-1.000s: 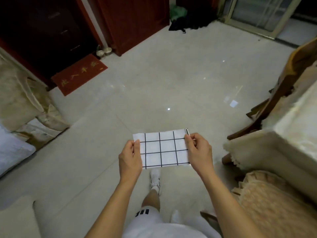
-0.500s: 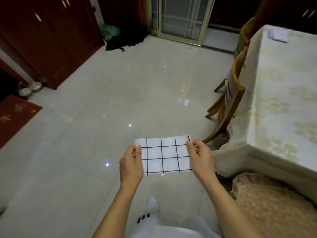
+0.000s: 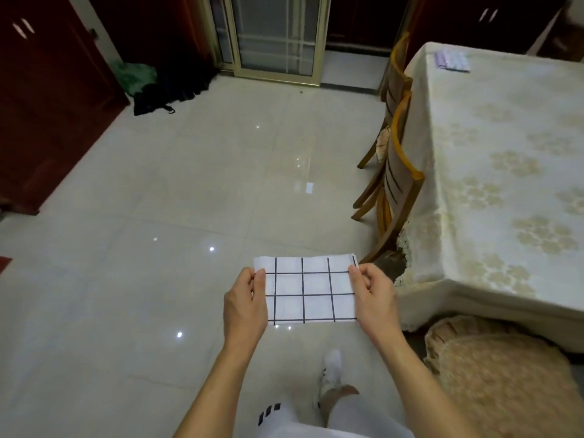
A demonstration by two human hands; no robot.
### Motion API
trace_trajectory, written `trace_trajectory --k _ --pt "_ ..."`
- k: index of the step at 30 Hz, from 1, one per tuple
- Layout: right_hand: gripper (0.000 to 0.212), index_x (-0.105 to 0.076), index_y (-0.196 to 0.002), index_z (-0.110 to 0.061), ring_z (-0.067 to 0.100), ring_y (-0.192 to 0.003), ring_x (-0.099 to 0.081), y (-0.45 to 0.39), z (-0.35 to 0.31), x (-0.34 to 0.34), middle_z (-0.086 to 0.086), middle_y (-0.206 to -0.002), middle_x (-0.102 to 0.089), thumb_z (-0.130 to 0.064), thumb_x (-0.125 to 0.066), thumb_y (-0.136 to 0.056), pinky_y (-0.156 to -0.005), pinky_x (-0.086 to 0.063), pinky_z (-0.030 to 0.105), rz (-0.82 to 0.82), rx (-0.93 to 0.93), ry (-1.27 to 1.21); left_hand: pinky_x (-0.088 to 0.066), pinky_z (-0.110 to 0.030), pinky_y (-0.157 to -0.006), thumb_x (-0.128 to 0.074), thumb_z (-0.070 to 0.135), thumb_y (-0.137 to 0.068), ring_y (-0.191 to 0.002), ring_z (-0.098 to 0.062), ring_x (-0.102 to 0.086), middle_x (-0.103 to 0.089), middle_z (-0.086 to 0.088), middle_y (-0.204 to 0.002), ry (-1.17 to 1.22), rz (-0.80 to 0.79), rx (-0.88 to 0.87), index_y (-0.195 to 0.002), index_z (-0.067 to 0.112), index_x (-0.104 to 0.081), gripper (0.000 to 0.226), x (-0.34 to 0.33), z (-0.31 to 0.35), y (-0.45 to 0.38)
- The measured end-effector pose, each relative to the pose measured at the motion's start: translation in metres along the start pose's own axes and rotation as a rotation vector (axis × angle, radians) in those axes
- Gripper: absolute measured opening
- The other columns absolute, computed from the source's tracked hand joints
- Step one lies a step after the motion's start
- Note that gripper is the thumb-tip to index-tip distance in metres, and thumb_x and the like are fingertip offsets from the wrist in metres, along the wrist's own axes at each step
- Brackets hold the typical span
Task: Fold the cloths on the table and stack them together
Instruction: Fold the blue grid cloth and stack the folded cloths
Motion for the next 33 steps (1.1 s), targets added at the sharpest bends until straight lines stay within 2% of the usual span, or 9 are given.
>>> trace_trajectory --k 4,8,10,14,19,23,26,30,33 --pt "0.028 -0.056 -0.076 -0.023 0.015 -0.06 -0.046 -0.038 0.006 0.006 -0.006 -0.058 -0.045 -0.037 -0.053 -0.1 -0.061 -0.047 0.046 0.031 -0.029 -0.012 -0.027 -0.026 -0.049 -0.05 0.029 -0.102 -0.048 -0.009 -0.033 -0.033 0.01 -0.047 0.014 -0.024 0.0 -0.068 0.024 -0.037 0.037 -0.028 0.015 -0.035" --pt "0.025 -0.061 -0.081 -0.02 0.014 -0.061 -0.048 -0.088 0.002 0.014 0.0 -0.06 -0.049 -0.034 -0.053 -0.101 -0.063 -0.047 0.039 0.048 -0.041 0.016 -0.029 -0.022 -0.048 -0.05 0.028 -0.102 -0.048 -0.008 -0.034 -0.039 0.012 -0.047 0.032 -0.03 -0.014 -0.07 0.024 -0.041 0.033 -0.057 0.04 -0.075" --pt "0.026 -0.059 -0.079 -0.02 0.01 -0.057 -0.043 -0.12 -0.002 0.021 -0.006 -0.056 -0.042 -0.033 -0.053 -0.101 -0.061 -0.045 0.037 0.047 -0.035 0.011 -0.029 -0.021 -0.048 -0.049 0.029 -0.102 -0.047 -0.008 -0.036 -0.041 0.013 -0.048 0.027 -0.035 -0.011 -0.071 0.025 -0.041 0.033 -0.074 0.055 -0.099" --pt "0.026 -0.058 -0.079 -0.02 0.006 -0.053 -0.038 -0.192 -0.006 0.037 -0.01 -0.051 -0.037 -0.034 -0.052 -0.101 -0.058 -0.041 0.034 0.04 -0.031 -0.005 -0.03 -0.032 -0.052 -0.048 0.03 -0.102 -0.049 -0.009 -0.031 -0.036 0.01 -0.052 0.026 -0.025 0.0 -0.071 0.021 -0.042 0.033 -0.114 0.089 -0.147" --pt "0.028 -0.057 -0.078 -0.02 0.006 -0.052 -0.035 -0.275 -0.01 0.06 -0.013 -0.048 -0.038 -0.034 -0.052 -0.102 -0.06 -0.046 0.037 0.028 -0.023 -0.041 -0.028 -0.031 -0.052 -0.047 0.031 -0.103 -0.05 -0.01 -0.03 -0.034 0.009 -0.053 0.028 -0.015 0.003 -0.075 0.013 -0.044 0.034 -0.162 0.13 -0.196" --pt "0.03 -0.057 -0.075 -0.021 0.009 -0.053 -0.04 -0.32 -0.011 0.072 -0.01 -0.052 -0.04 -0.036 -0.051 -0.101 -0.068 -0.054 0.045 0.034 -0.032 -0.021 -0.026 -0.02 -0.044 -0.047 0.03 -0.103 -0.05 -0.011 -0.028 -0.03 0.008 -0.055 0.04 0.003 0.005 -0.079 0.004 -0.044 0.036 -0.186 0.154 -0.221" --pt "0.034 -0.051 -0.069 -0.024 0.011 -0.057 -0.041 -0.34 -0.016 0.072 -0.009 -0.055 -0.037 -0.033 -0.052 -0.101 -0.071 -0.053 0.045 0.017 -0.016 -0.03 -0.028 -0.024 -0.046 -0.047 0.031 -0.103 -0.049 -0.011 -0.029 -0.034 0.01 -0.05 0.05 -0.004 0.023 -0.076 0.008 -0.044 0.035 -0.194 0.165 -0.236" --pt "0.038 -0.043 -0.065 -0.029 0.007 -0.056 -0.035 -0.371 -0.024 0.068 -0.01 -0.054 -0.035 -0.031 -0.052 -0.101 -0.058 -0.04 0.033 0.011 0.0 -0.038 -0.03 -0.033 -0.052 -0.049 0.028 -0.102 -0.047 -0.01 -0.029 -0.036 0.014 -0.047 0.056 -0.004 0.032 -0.066 0.023 -0.034 0.039 -0.202 0.178 -0.265" --pt "0.038 -0.042 -0.066 -0.028 0.005 -0.051 -0.034 -0.394 -0.028 0.06 -0.011 -0.051 -0.035 -0.035 -0.05 -0.102 -0.049 -0.03 0.02 -0.004 -0.009 -0.019 -0.029 -0.032 -0.052 -0.048 0.029 -0.103 -0.048 -0.009 -0.028 -0.035 0.014 -0.047 0.035 -0.002 0.019 -0.067 0.023 -0.033 0.039 -0.207 0.184 -0.288"
Point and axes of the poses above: each hand's wrist, its own y-axis away from the middle knuckle, its own x-axis out of the back of the hand, z = x × y, the point moved 9 cm from there along -y, towards the middle knuckle
